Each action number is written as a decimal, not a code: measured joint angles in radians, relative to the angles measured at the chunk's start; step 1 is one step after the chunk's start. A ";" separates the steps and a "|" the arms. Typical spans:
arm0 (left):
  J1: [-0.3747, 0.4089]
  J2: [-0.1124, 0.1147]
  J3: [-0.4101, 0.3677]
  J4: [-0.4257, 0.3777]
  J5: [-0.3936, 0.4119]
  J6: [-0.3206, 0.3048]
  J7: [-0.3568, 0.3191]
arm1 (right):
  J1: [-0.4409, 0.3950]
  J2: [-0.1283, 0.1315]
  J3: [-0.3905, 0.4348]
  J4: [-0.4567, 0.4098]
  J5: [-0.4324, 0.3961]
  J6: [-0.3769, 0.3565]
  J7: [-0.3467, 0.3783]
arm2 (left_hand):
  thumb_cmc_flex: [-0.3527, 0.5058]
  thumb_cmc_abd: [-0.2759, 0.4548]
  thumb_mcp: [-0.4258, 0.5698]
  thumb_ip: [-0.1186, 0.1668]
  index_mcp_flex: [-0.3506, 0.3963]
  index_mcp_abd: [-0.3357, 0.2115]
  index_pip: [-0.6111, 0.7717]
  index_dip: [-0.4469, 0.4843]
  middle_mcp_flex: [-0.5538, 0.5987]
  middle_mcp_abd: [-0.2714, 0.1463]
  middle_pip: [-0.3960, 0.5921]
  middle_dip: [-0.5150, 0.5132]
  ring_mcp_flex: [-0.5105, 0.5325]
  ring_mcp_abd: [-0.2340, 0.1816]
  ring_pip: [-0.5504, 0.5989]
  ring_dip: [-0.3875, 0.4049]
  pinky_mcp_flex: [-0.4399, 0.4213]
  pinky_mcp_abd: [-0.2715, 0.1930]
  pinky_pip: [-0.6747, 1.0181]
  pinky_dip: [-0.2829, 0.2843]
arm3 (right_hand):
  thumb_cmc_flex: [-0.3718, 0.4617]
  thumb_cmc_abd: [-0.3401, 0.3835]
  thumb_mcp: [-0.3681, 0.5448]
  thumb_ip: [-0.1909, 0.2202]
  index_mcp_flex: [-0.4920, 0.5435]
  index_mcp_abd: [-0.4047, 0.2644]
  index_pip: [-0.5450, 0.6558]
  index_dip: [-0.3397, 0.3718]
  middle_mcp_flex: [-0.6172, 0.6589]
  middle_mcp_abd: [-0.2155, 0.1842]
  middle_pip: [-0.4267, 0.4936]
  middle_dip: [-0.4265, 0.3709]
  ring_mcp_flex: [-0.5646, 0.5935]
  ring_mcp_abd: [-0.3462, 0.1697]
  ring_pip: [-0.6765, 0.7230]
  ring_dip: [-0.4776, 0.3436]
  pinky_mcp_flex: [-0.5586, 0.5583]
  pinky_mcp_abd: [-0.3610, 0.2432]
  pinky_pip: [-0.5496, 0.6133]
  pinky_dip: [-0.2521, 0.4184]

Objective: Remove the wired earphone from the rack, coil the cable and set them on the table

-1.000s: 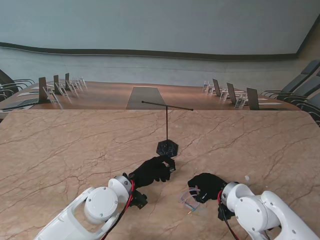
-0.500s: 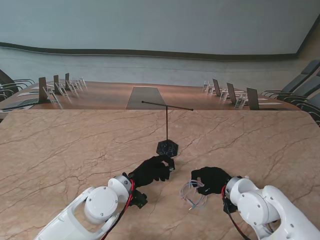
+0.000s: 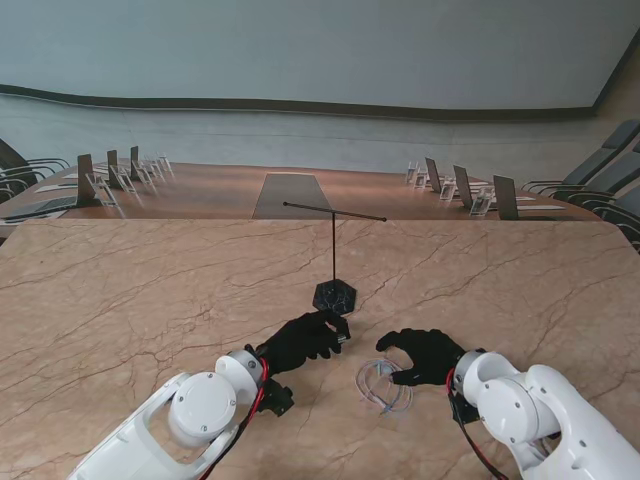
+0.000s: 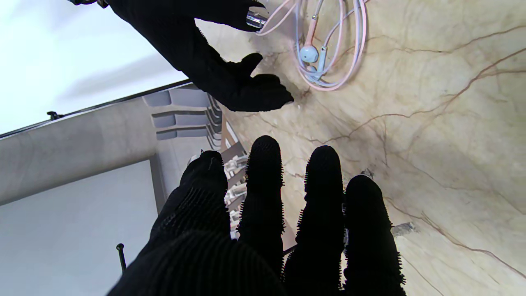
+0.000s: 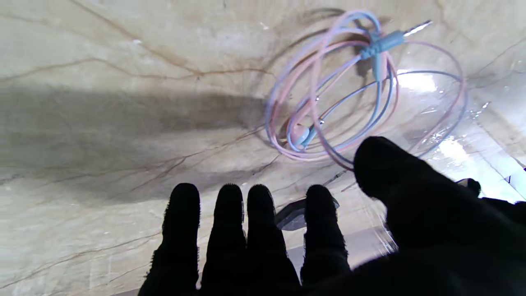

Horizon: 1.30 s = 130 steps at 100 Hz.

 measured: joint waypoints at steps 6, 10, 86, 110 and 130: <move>0.000 0.002 0.000 0.001 0.010 0.000 -0.009 | 0.001 0.000 0.000 0.002 0.000 0.001 0.002 | 0.000 0.000 -0.002 0.000 0.000 0.006 -0.020 -0.021 -0.014 0.000 -0.039 0.009 -0.021 -0.012 -0.023 -0.004 -0.015 -0.006 -0.020 -0.008 | -0.013 0.016 -0.047 -0.012 0.000 -0.002 -0.098 -0.016 0.000 -0.018 -0.108 -0.034 0.000 -0.024 -0.112 -0.045 -0.001 -0.013 -0.068 -0.008; -0.001 0.003 0.000 0.002 0.016 0.000 -0.012 | 0.001 0.000 0.002 0.003 0.000 0.001 0.002 | 0.000 0.000 -0.009 0.000 0.000 0.014 -0.041 -0.034 -0.034 0.000 -0.067 0.012 -0.045 -0.024 -0.043 -0.015 -0.028 -0.011 -0.034 -0.015 | -0.034 0.016 -0.078 -0.032 0.000 -0.010 -0.147 -0.016 0.000 -0.030 -0.158 -0.052 0.000 -0.038 -0.171 -0.063 -0.001 -0.025 -0.107 -0.017; 0.075 0.027 -0.047 -0.015 0.165 -0.036 -0.005 | -0.106 -0.013 0.117 -0.023 0.055 -0.015 -0.070 | -0.267 -0.011 0.049 0.002 -0.111 0.105 -0.414 -0.300 -0.331 -0.063 -0.346 -0.526 -0.314 -0.273 -0.596 -0.384 -0.178 -0.142 -0.780 -0.192 | -0.251 0.197 -0.317 -0.062 0.022 -0.059 -0.652 0.245 -0.002 -0.119 -0.502 -0.141 -0.010 -0.146 -0.512 -0.283 -0.008 -0.201 -0.619 -0.092; 0.108 0.035 -0.062 -0.035 0.201 -0.039 -0.007 | -0.149 -0.020 0.152 -0.038 0.078 -0.036 -0.105 | -0.348 -0.010 0.050 0.002 -0.150 0.105 -0.440 -0.336 -0.426 -0.088 -0.378 -0.597 -0.391 -0.326 -0.661 -0.452 -0.189 -0.187 -0.994 -0.224 | -0.330 0.216 -0.317 -0.081 0.022 -0.059 -0.652 0.198 -0.012 -0.130 -0.529 -0.141 -0.010 -0.155 -0.514 -0.319 0.013 -0.220 -0.669 -0.116; 0.146 0.040 -0.088 -0.054 0.242 -0.049 -0.009 | -0.207 -0.027 0.177 -0.068 0.136 -0.042 -0.147 | -0.400 -0.010 0.049 0.002 -0.165 0.105 -0.450 -0.348 -0.463 -0.093 -0.379 -0.626 -0.430 -0.338 -0.683 -0.471 -0.188 -0.207 -1.074 -0.245 | -0.398 0.217 -0.305 -0.082 0.033 -0.059 -0.674 0.103 -0.023 -0.130 -0.553 -0.127 -0.020 -0.156 -0.518 -0.340 0.025 -0.221 -0.702 -0.138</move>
